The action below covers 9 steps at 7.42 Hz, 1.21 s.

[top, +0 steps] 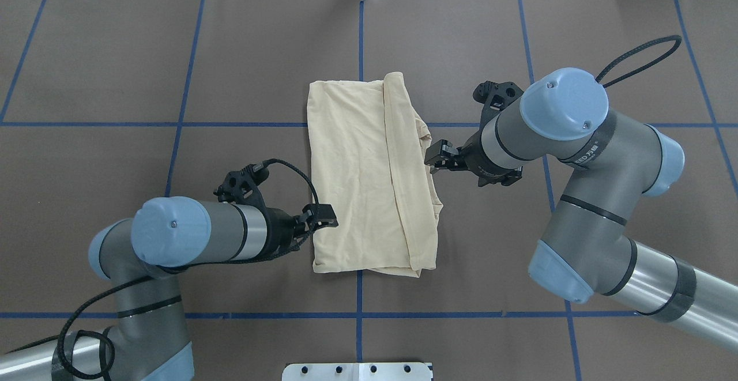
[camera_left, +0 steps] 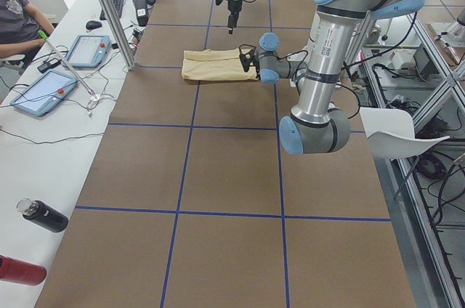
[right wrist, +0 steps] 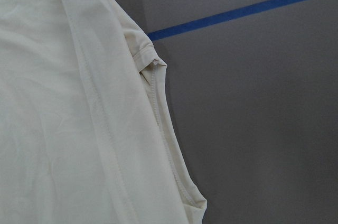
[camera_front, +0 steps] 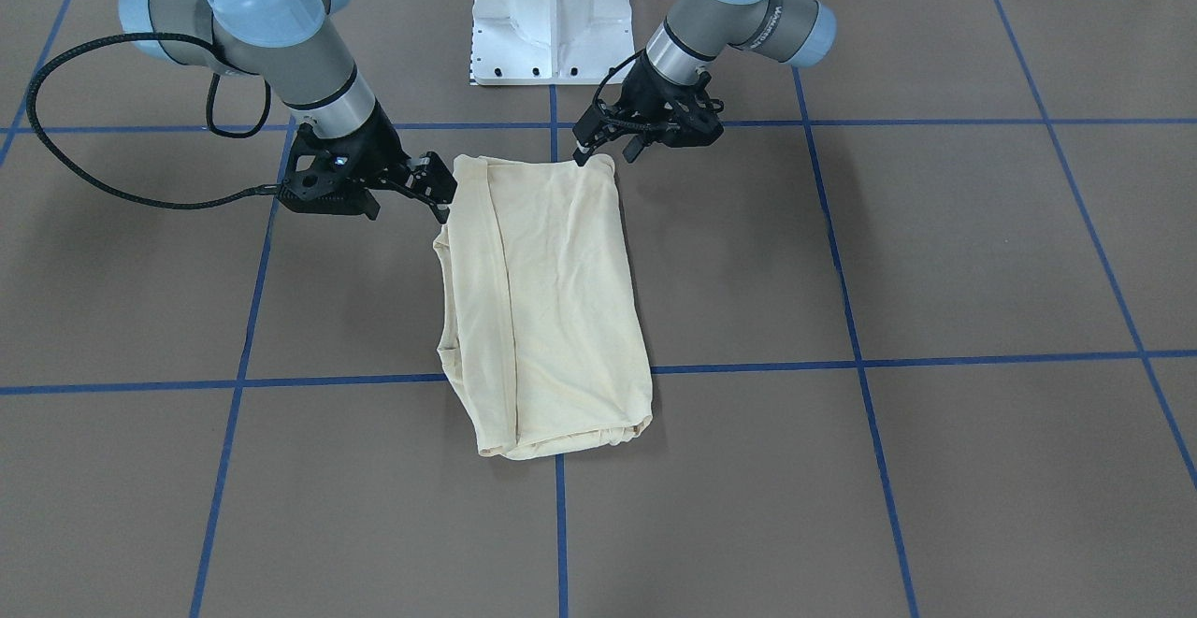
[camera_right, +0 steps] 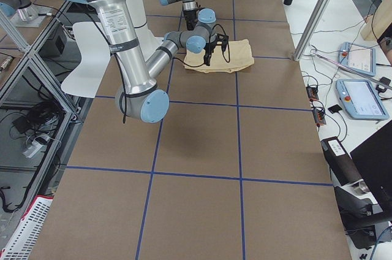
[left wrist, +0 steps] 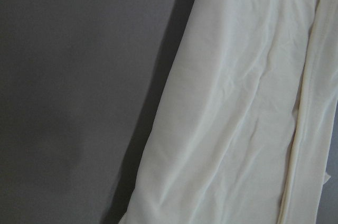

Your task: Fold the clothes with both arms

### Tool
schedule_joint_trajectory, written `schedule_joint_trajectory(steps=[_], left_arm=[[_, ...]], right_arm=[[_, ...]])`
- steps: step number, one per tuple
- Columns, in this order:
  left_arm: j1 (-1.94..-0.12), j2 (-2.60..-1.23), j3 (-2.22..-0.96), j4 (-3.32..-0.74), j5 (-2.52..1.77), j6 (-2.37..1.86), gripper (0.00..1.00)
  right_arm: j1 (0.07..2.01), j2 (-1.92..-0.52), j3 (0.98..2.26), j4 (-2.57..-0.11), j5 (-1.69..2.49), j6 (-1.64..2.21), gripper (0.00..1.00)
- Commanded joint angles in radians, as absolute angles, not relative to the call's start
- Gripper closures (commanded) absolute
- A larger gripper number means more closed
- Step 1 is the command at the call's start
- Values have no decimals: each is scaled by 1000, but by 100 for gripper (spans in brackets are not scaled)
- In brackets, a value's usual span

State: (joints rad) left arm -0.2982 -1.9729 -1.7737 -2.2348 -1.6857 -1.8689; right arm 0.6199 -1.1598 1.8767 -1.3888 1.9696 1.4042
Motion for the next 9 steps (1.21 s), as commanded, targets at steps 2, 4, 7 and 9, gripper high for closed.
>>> schedule_joint_trajectory(steps=[2,4,7,9], left_arm=[[-284,-1994,-1727,-2229,-1684,-1871,6],[-284,-1999,-1707,-2227,-1686,-1870,7],[-278,-2006,-1700,-2226,-1692,-1870,31],[-278,-2020,-1695,-2224,-1695,-1870,80]], right_arm=[[626,-1161,1878,-1388,1970,1402,0],[627,-1160,1878,-1388,1970,1402,0],[629,-1161,1878,-1388,1971,1402,0],[630,-1164,1879,-1388,1971,1404,1]])
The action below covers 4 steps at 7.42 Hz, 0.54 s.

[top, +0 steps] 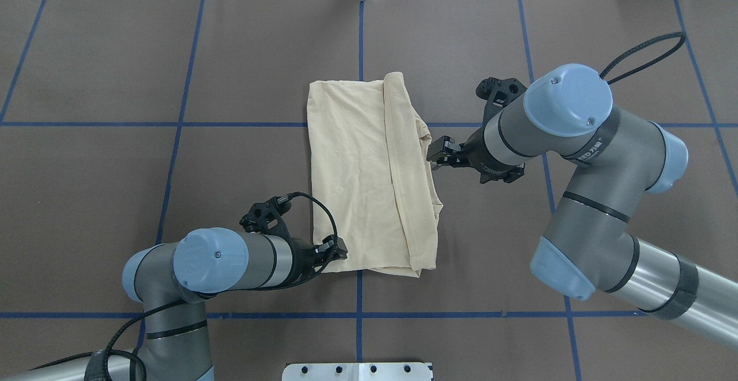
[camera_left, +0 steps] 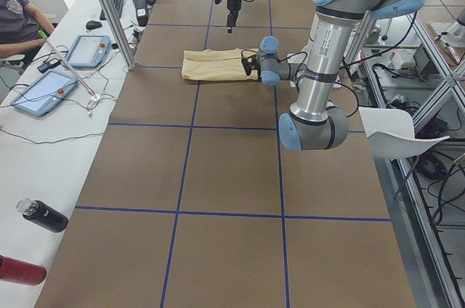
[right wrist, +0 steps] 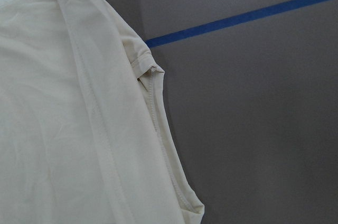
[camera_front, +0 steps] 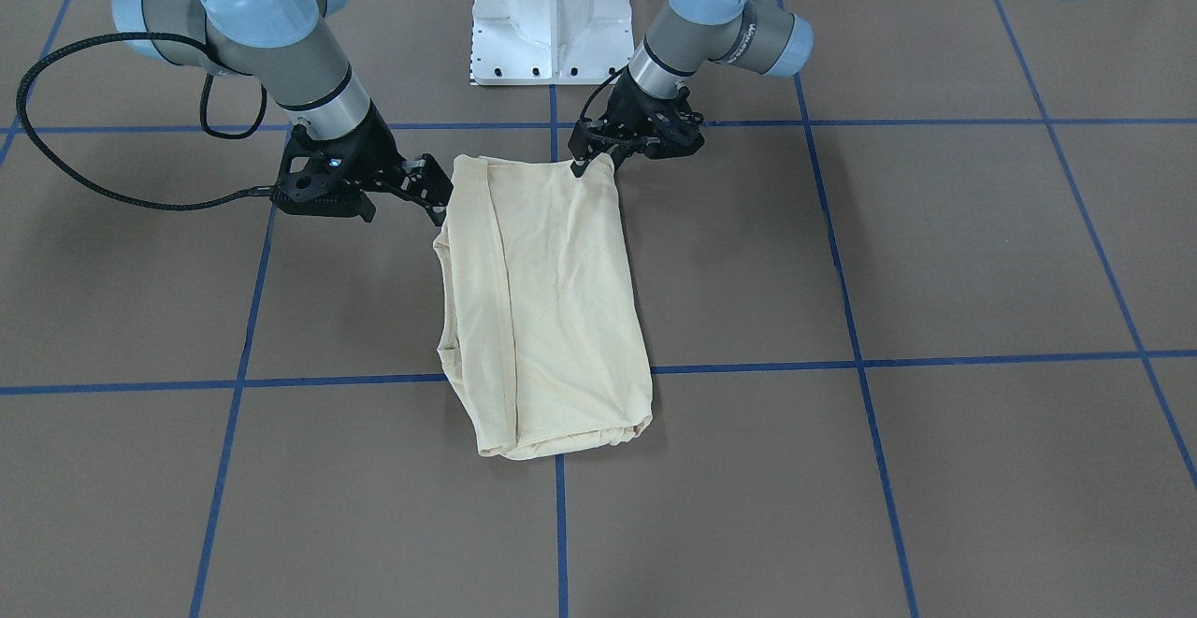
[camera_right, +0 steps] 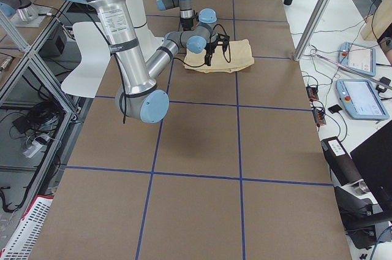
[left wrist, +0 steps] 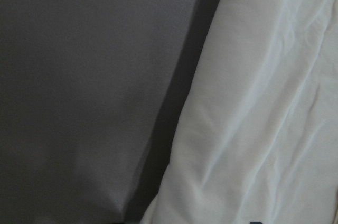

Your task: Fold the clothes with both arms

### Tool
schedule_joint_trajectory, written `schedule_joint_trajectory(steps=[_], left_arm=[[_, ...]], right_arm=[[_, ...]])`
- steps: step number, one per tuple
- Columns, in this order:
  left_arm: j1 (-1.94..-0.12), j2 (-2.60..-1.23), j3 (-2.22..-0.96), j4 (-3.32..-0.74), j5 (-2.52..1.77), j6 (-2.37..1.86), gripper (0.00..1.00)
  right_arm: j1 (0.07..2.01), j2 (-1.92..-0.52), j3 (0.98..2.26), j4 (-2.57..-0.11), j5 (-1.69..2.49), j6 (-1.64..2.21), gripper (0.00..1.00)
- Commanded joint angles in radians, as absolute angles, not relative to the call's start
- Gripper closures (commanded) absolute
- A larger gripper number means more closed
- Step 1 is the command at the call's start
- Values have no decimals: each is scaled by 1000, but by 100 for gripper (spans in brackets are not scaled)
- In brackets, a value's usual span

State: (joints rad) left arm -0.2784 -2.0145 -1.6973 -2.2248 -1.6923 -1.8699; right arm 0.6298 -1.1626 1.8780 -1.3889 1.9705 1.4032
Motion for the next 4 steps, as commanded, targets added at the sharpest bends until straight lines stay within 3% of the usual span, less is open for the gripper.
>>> schedule_joint_trajectory(steps=[1,4], left_arm=[[-278,-2020,-1695,-2224,-1695,-1870,100],[-278,-2020,-1697,-2224,-1695,-1865,100]], right_arm=[[630,-1166,1882,-1388,1970,1405,1],[623,-1173,1875,-1391,1960,1424,0]])
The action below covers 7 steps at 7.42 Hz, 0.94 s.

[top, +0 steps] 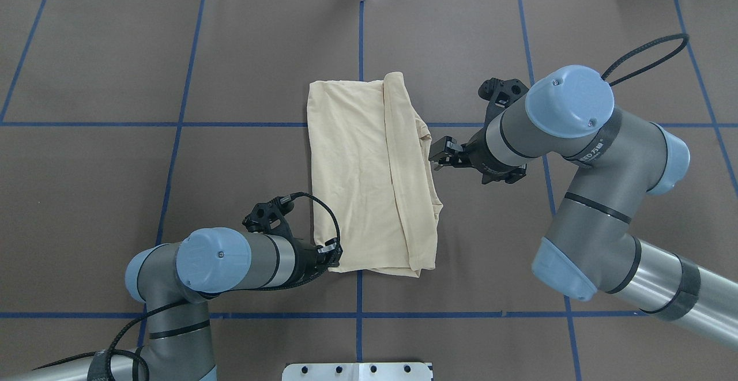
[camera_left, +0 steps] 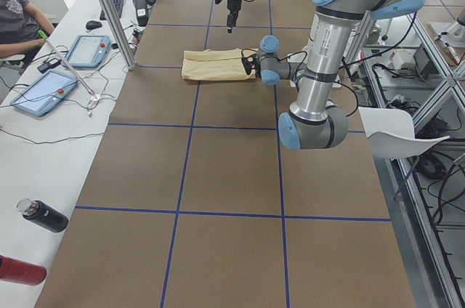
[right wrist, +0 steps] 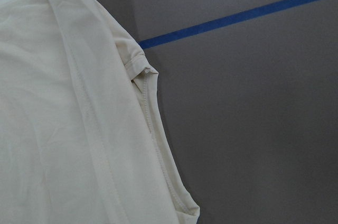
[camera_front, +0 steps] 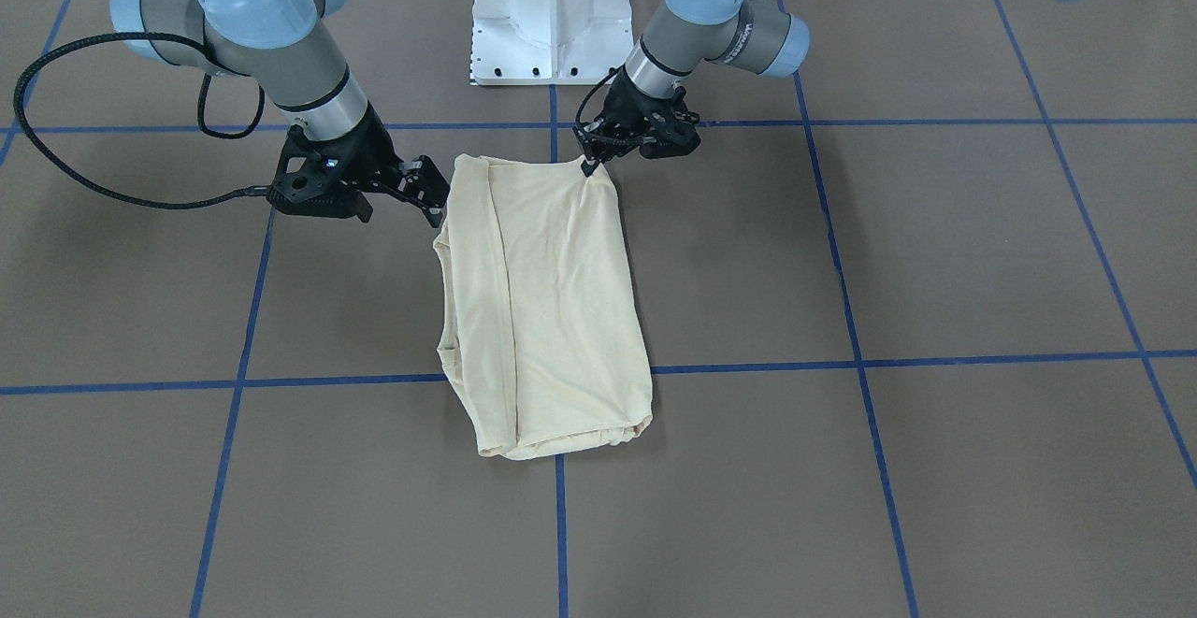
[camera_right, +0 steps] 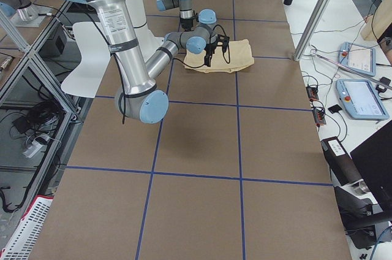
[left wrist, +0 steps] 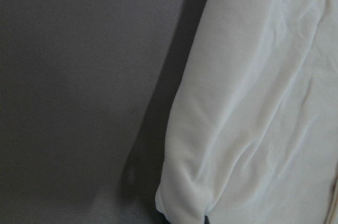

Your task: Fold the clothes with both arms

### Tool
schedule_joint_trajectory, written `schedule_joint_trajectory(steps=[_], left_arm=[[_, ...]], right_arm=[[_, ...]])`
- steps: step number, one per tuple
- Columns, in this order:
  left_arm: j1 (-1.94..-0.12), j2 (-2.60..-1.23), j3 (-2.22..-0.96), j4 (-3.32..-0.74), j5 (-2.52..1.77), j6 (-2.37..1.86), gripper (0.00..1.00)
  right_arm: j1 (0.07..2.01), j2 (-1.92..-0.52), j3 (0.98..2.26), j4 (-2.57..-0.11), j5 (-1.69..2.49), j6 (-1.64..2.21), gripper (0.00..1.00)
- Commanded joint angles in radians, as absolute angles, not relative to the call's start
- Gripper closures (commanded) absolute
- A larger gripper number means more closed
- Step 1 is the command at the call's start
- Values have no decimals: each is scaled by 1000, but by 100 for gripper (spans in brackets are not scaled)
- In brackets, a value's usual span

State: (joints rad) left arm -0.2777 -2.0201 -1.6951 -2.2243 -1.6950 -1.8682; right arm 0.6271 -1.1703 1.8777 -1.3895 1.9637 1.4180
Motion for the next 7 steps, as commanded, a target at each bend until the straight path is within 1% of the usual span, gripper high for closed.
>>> schedule_joint_trajectory(steps=[1,4,7], left_arm=[[-279,-2020,-1701,-2224,-1695,-1865,100],[-279,-2020,-1706,-2223,-1695,-1865,100],[-279,-2019,-1703,-2223,-1695,-1865,100]], right_arm=[[602,-1173,1875,-1394,1960,1471,0],[448,-1173,1868,-1401,1798,1589,0],[385,-1164,1832,-1401,1796,1678,0]])
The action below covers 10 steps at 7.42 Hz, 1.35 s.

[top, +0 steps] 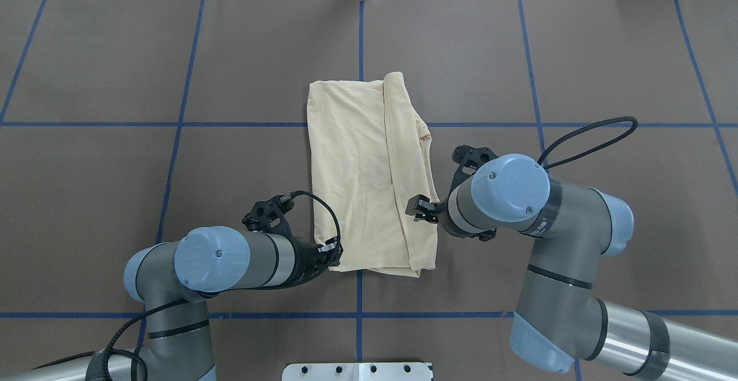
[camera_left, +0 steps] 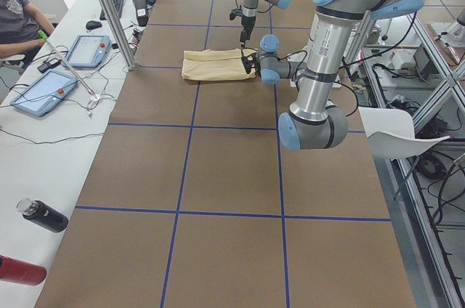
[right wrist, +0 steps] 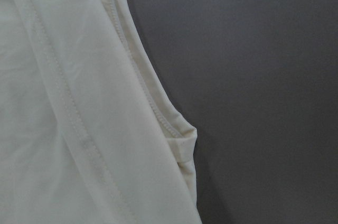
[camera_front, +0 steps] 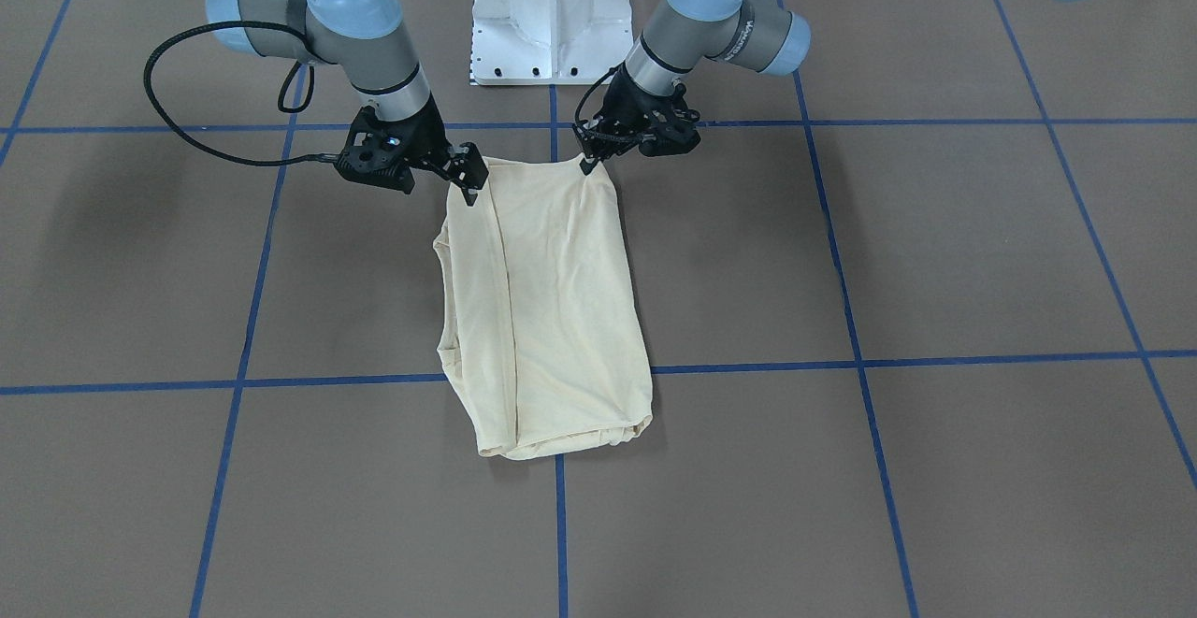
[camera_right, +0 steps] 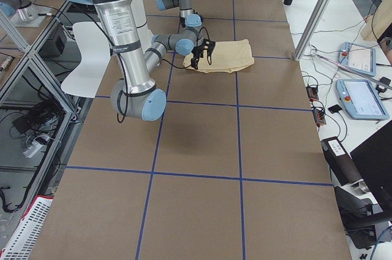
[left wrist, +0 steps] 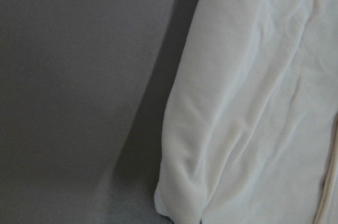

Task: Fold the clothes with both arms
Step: 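Grasp the shirt's near edge with both grippers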

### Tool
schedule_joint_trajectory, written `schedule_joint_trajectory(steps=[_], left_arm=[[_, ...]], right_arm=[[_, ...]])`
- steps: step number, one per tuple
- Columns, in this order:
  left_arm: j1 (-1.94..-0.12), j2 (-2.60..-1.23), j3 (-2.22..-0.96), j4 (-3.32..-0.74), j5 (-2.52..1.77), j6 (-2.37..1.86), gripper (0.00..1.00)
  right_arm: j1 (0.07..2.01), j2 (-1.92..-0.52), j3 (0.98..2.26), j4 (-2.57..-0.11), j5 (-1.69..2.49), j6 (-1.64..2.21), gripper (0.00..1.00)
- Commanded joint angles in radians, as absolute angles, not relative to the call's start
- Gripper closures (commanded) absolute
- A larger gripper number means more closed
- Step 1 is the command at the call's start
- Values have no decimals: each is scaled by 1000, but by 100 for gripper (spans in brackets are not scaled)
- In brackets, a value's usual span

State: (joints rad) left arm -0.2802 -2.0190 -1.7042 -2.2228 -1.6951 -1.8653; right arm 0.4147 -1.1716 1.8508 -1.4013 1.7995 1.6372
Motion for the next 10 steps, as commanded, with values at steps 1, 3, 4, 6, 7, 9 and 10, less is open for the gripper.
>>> schedule_joint_trajectory(steps=[1,3,4,6,7,9,10], left_arm=[[-281,-2019,-1706,-2223,-1695,-1865,100],[-281,-2016,-1704,-2223,-1695,-1865,100],[-281,-2017,-1704,-2223,-1695,-1865,100],[-282,-2014,-1707,-2223,-1695,-1865,100],[-282,-2013,-1709,-2223,-1695,-1865,100],[-282,-2013,-1709,-2223,-1695,-1865,100],[-282,-2011,-1709,-2223,-1695,-1865,100]], right_arm=[[379,-1161,1822,-1401,1796,1692,0],[376,-1149,1798,-1399,1795,1692,0],[377,-1137,1790,-1399,1795,1692,1],[376,-1129,1783,-1391,1796,1692,8],[376,-1117,1776,-1390,1796,1692,16],[376,-1072,1727,-1390,1796,1692,26],[376,-1072,1723,-1390,1796,1692,27]])
